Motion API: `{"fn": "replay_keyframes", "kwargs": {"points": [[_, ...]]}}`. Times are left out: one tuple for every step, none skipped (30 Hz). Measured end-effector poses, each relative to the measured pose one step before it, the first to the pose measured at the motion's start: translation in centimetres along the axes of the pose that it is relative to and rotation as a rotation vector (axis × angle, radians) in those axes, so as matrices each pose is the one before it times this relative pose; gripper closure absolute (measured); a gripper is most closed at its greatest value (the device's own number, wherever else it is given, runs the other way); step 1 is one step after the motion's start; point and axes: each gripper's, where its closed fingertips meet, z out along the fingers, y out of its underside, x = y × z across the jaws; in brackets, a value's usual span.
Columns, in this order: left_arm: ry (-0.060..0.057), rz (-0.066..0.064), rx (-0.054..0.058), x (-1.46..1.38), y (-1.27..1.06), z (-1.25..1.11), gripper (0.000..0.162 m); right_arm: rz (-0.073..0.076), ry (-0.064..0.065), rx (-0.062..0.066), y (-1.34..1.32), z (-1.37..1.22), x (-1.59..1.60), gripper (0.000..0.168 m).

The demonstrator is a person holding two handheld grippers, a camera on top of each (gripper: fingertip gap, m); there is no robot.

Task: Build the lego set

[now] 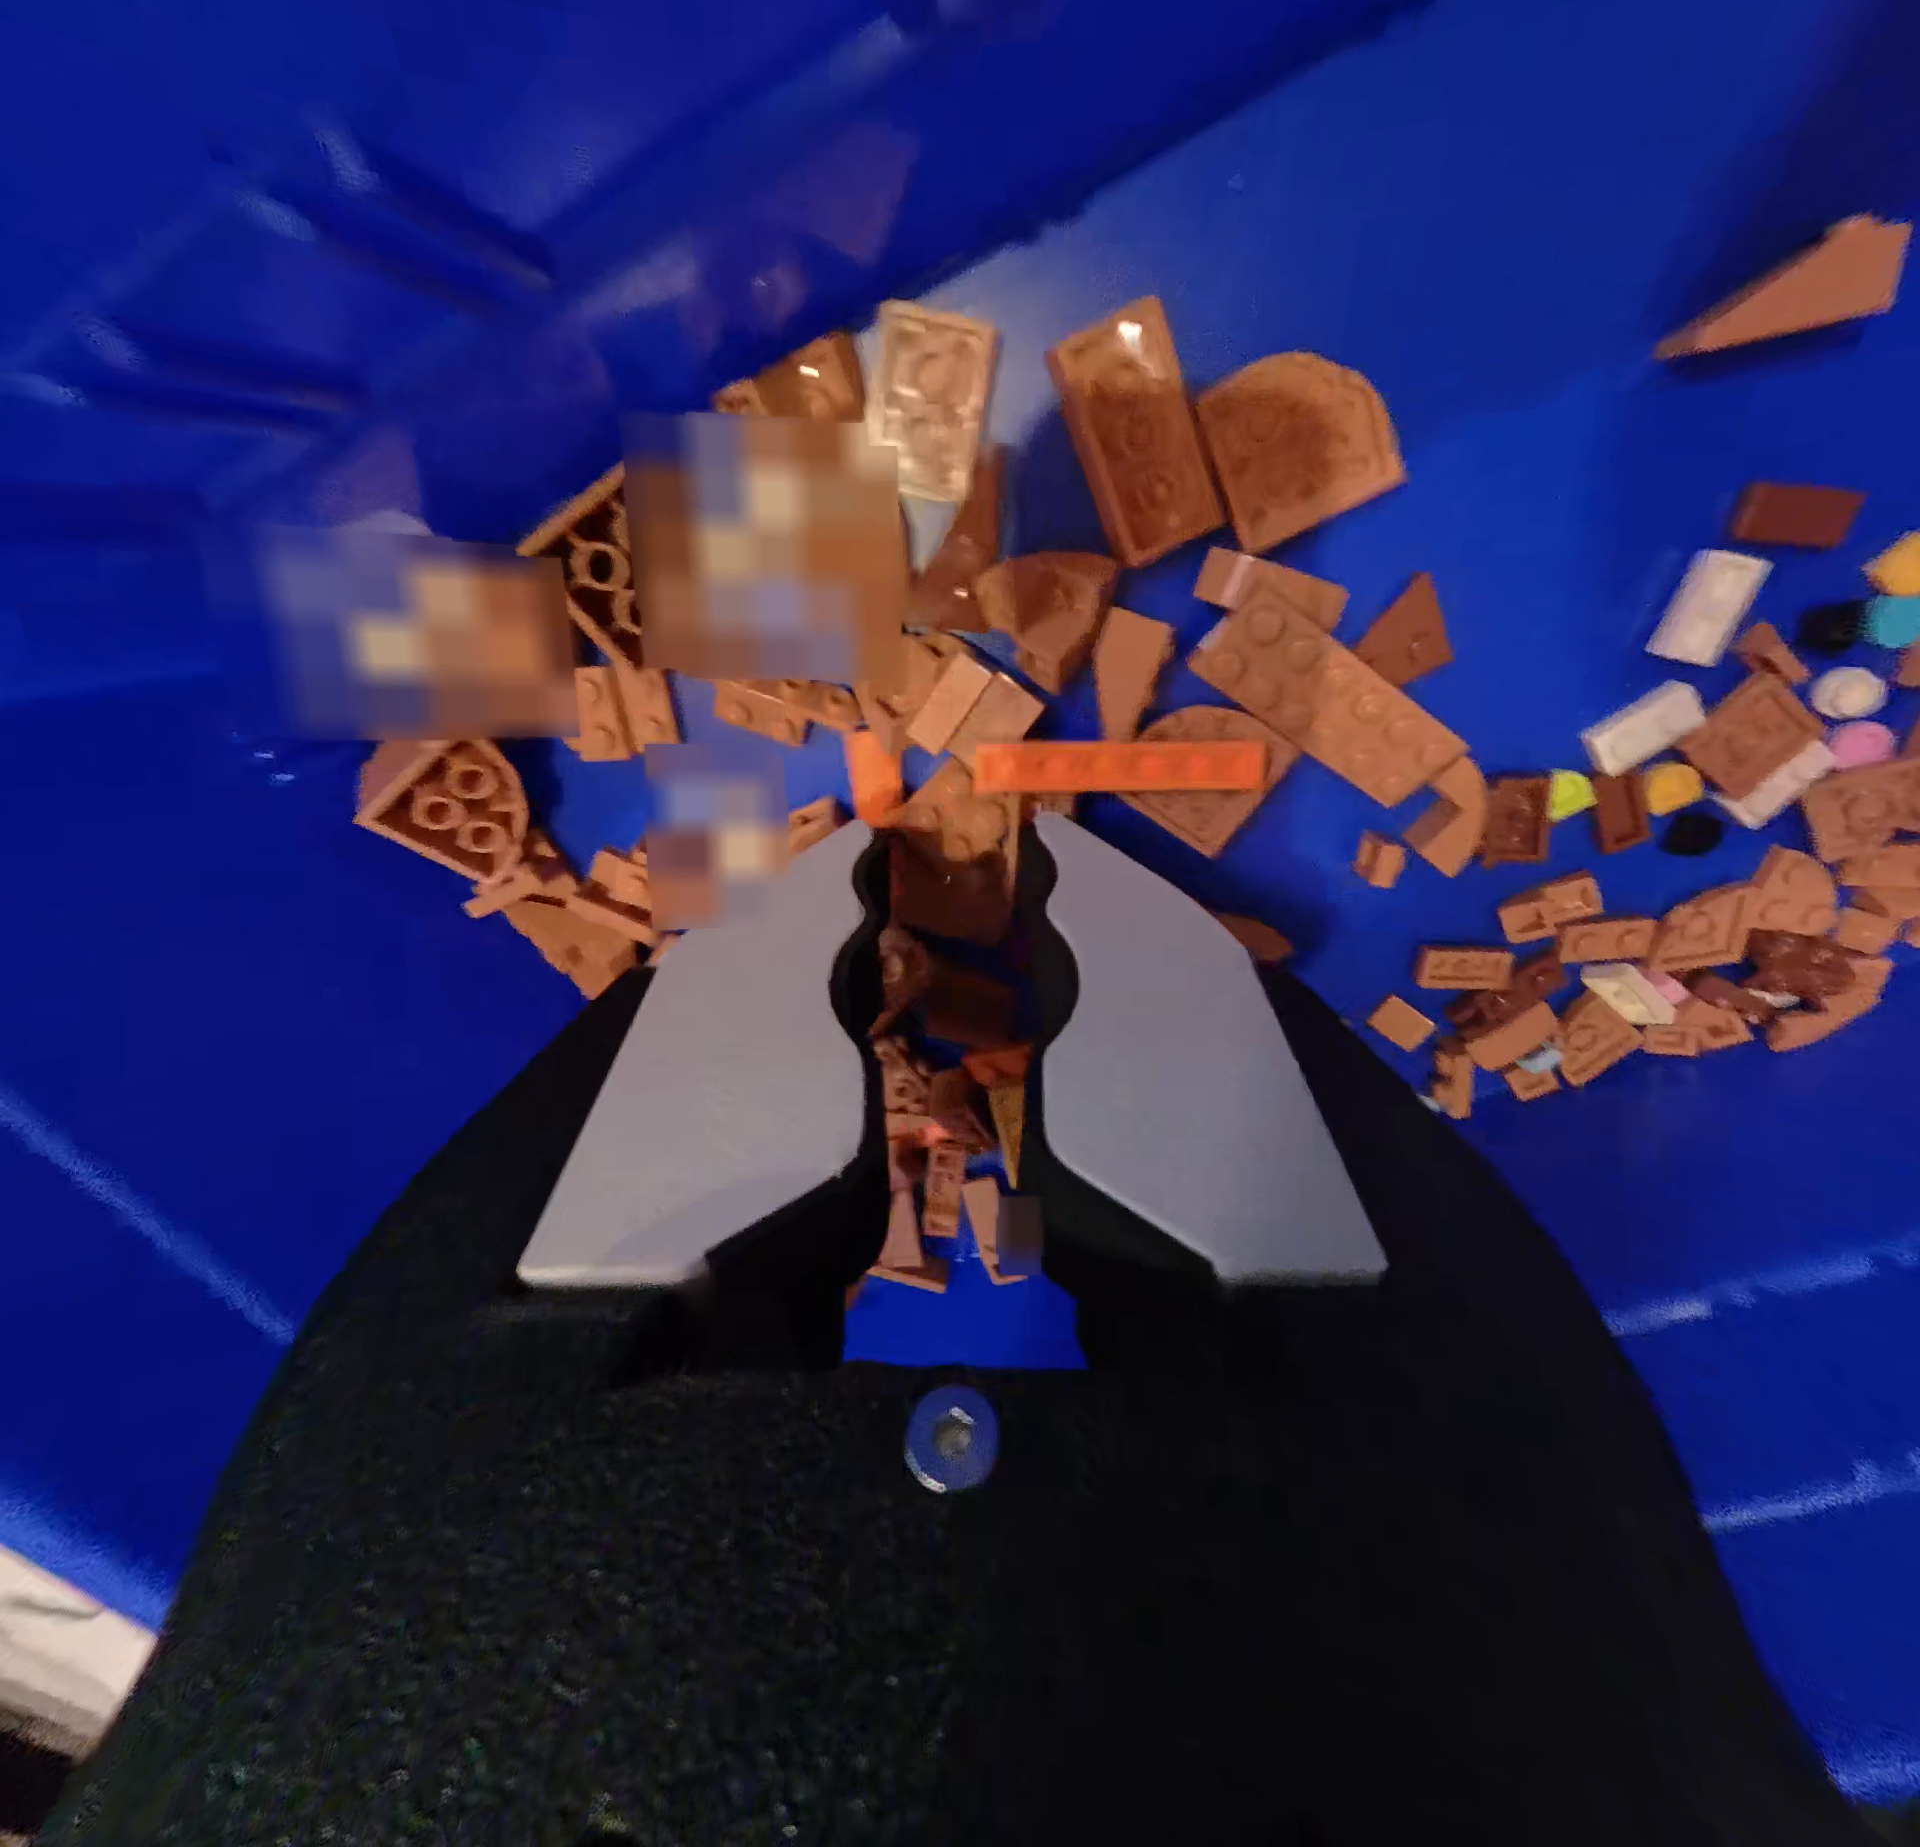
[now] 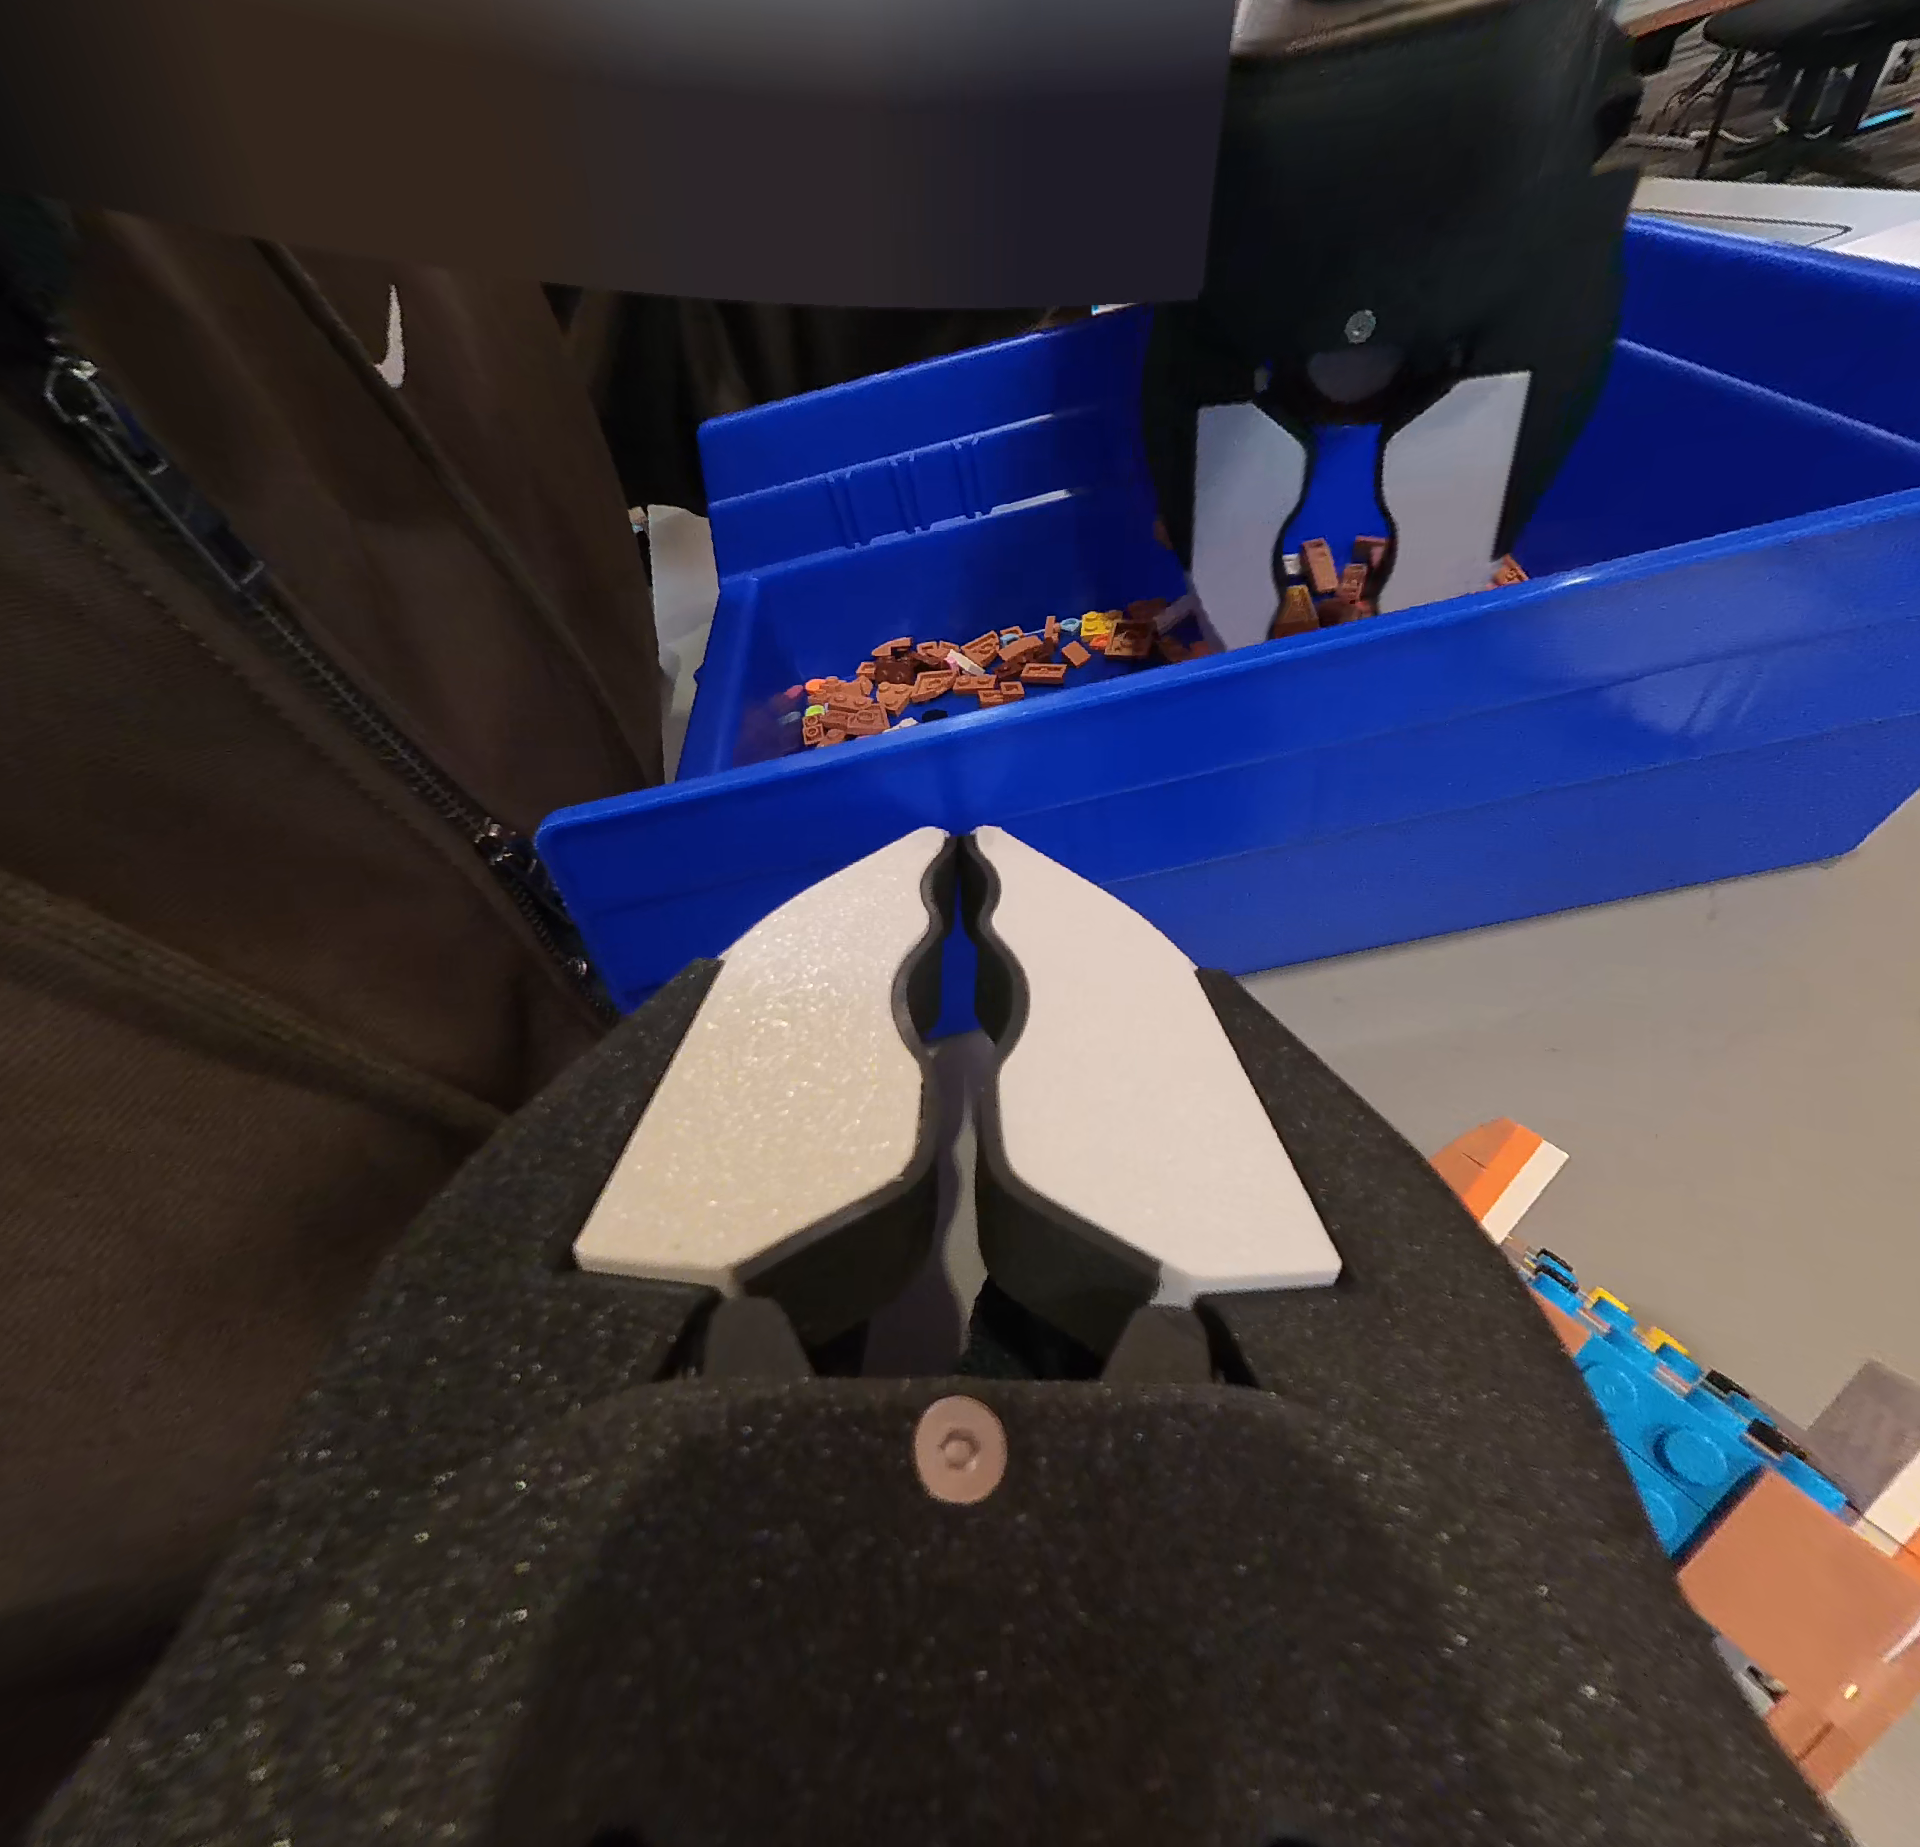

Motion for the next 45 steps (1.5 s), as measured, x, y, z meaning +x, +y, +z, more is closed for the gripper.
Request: {"fn": "replay_keyframes", "kwargs": {"points": [[-0.0278,-0.0048,0.0050,-0.619,-0.137,0.029,0.139,0.0010,-0.0002,-0.0007,0.012,0.003,0.012,0.168],[-0.0173,-0.0092,0.0105,-0.462,-0.210,0.069,0.139,0.0011,-0.0005,-0.0009,0.005,0.011,-0.002,0.168],[-0.0254,-0.0096,0.0097,-0.570,-0.173,0.043,0.139,0.0007,-0.0004,-0.0009,0.014,0.013,0.004,0.168],[-0.0304,-0.0132,0.0046,-0.630,-0.059,-0.012,0.139,-0.0001,-0.0001,-0.0004,0.005,-0.003,-0.001,0.168],[-0.0260,-0.0146,-0.0002,-0.540,0.076,-0.143,0.140,-0.0005,0.0000,-0.0001,0.003,0.001,-0.006,0.168],[-0.0213,-0.0114,-0.0008,-0.441,0.197,-0.272,0.140,-0.0007,0.0004,0.0003,0.000,-0.005,-0.001,0.168],[-0.0064,-0.0087,-0.0008,-0.197,0.284,-0.387,0.140,-0.0006,0.0009,0.0008,-0.001,-0.010,-0.007,0.168],[0.0035,-0.0073,-0.0012,-0.025,0.338,-0.459,0.140,-0.0002,0.0005,0.0004,-0.006,0.003,0.008,0.168],[-0.0005,-0.0057,-0.0007,-0.030,0.349,-0.489,0.140,0.0003,-0.0004,-0.0004,0.005,-0.003,-0.007,0.168],[-0.0048,-0.0071,-0.0009,-0.081,0.350,-0.500,0.140,0.0008,-0.0010,-0.0007,0.010,0.013,0.006,0.168],[-0.0002,-0.0099,-0.0038,0.000,0.393,-0.491,0.140,0.0014,-0.0015,-0.0006,0.002,0.002,-0.008,0.168],[0.0032,-0.0094,-0.0059,0.064,0.408,-0.455,0.140,0.0018,-0.0019,-0.0004,0.005,0.001,0.005,0.168],[0.0051,-0.0075,-0.0088,0.114,0.440,-0.387,0.140,0.0018,-0.0019,-0.0004,0.005,0.002,0.005,0.168],[0.0032,-0.0036,-0.0110,0.088,0.423,-0.325,0.140,0.0015,-0.0017,-0.0005,-0.004,0.010,-0.002,0.168],[0.0001,-0.0012,-0.0085,0.053,0.331,-0.246,0.139,0.0015,-0.0017,-0.0008,0.012,0.000,0.001,0.168],[0.0064,-0.0022,-0.0071,0.127,0.265,-0.163,0.139,0.0011,-0.0011,-0.0007,0.001,0.010,0.000,0.168],[0.0100,-0.0026,-0.0064,0.153,0.180,-0.071,0.139,0.0006,-0.0004,-0.0006,0.011,0.015,0.005,0.168],[0.0067,0.0000,-0.0076,0.112,0.151,0.037,0.139,0.0006,-0.0002,-0.0007,0.004,0.003,0.005,0.168],[0.0044,0.0022,-0.0106,0.071,0.149,0.091,0.139,0.0006,0.0000,-0.0003,0.009,0.008,0.009,0.168],[0.0048,0.0038,-0.0116,0.070,0.136,0.147,0.139,0.0001,0.0004,0.0003,-0.001,-0.008,0.003,0.168],[0.0041,0.0030,-0.0096,0.074,0.114,0.140,0.138,-0.0002,0.0006,0.0001,0.000,0.003,0.000,0.168],[0.0007,0.0003,-0.0057,0.000,0.077,0.081,0.138,-0.0006,0.0009,-0.0001,0.005,-0.008,0.005,0.168],[-0.0024,-0.0028,0.0023,-0.041,0.001,-0.003,0.138,-0.0009,0.0015,0.0000,0.003,0.004,0.007,0.168],[-0.0038,-0.0056,0.0107,-0.072,-0.080,-0.084,0.138,-0.0008,0.0018,0.0000,0.004,0.004,0.009,0.168],[-0.0047,-0.0079,0.0145,-0.078,-0.112,-0.150,0.138,-0.0006,0.0019,-0.0001,0.005,0.003,0.009,0.168],[-0.0073,-0.0091,0.0156,-0.109,-0.076,-0.201,0.138,-0.0003,0.0014,-0.0004,0.004,0.009,0.013,0.168],[-0.0100,-0.0112,0.0169,-0.147,-0.073,-0.235,0.138,0.0005,0.0006,-0.0011,0.008,0.012,0.007,0.168],[-0.0097,-0.0132,0.0192,-0.136,-0.085,-0.245,0.138,0.0012,-0.0001,-0.0018,0.022,0.014,0.015,0.168],[-0.0106,-0.0132,0.0217,-0.124,-0.098,-0.239,0.138,0.0015,-0.0004,-0.0024,0.024,0.029,0.013,0.168],[-0.0107,-0.0130,0.0229,-0.079,-0.089,-0.218,0.138,0.0013,-0.0004,-0.0026,0.027,0.027,0.014,0.168],[-0.0082,-0.0118,0.0222,-0.006,-0.072,-0.199,0.138,0.0006,0.0000,-0.0019,0.026,0.017,0.002,0.168],[-0.0072,-0.0095,0.0199,0.045,-0.036,-0.170,0.138,-0.0003,0.0008,-0.0011,0.010,0.013,0.005,0.168],[-0.0061,-0.0078,0.0174,0.069,-0.008,-0.155,0.138,-0.0007,0.0012,-0.0009,0.024,0.011,-0.005,0.168],[-0.0033,-0.0075,0.0152,0.119,0.000,-0.130,0.138,-0.0004,0.0011,-0.0015,0.016,0.010,0.010,0.168],[-0.0009,-0.0056,0.0126,0.143,0.001,-0.112,0.138,0.0003,0.0009,-0.0024,0.031,0.025,0.008,0.168],[-0.0022,-0.0041,0.0122,0.127,-0.001,-0.107,0.138,0.0011,0.0006,-0.0034,0.035,0.034,0.019,0.168],[-0.0047,-0.0040,0.0112,0.063,-0.022,-0.110,0.137,0.0014,0.0004,-0.0038,0.043,0.050,0.029,0.168],[-0.0068,-0.0058,0.0138,0.015,-0.049,-0.155,0.136,0.0013,0.0008,-0.0037,0.036,0.041,0.023,0.168],[-0.0074,-0.0079,0.0202,-0.013,-0.143,-0.214,0.135,0.0011,0.0014,-0.0024,0.027,0.022,0.028,0.168],[-0.0081,-0.0104,0.0298,-0.022,-0.231,-0.309,0.134,0.0010,0.0023,-0.0001,-0.005,0.005,0.043,0.168],[-0.0128,-0.0139,0.0377,-0.080,-0.273,-0.414,0.134,0.0011,0.0032,0.0005,-0.007,0.004,0.034,0.168],[-0.0222,-0.0186,0.0444,-0.189,-0.285,-0.564,0.133,0.0005,0.0042,-0.0001,-0.009,0.008,0.040,0.168],[-0.0271,-0.0221,0.0516,-0.232,-0.288,-0.701,0.133,-0.0001,0.0055,0.0000,0.004,0.003,0.052,0.168],[-0.0257,-0.0248,0.0580,-0.196,-0.300,-0.816,0.133,-0.0001,0.0066,0.0003,-0.011,0.014,0.057,0.168],[-0.0292,-0.0277,0.0625,-0.212,-0.297,-0.887,0.133,-0.0005,0.0071,-0.0001,-0.003,0.012,0.055,0.168]]}}
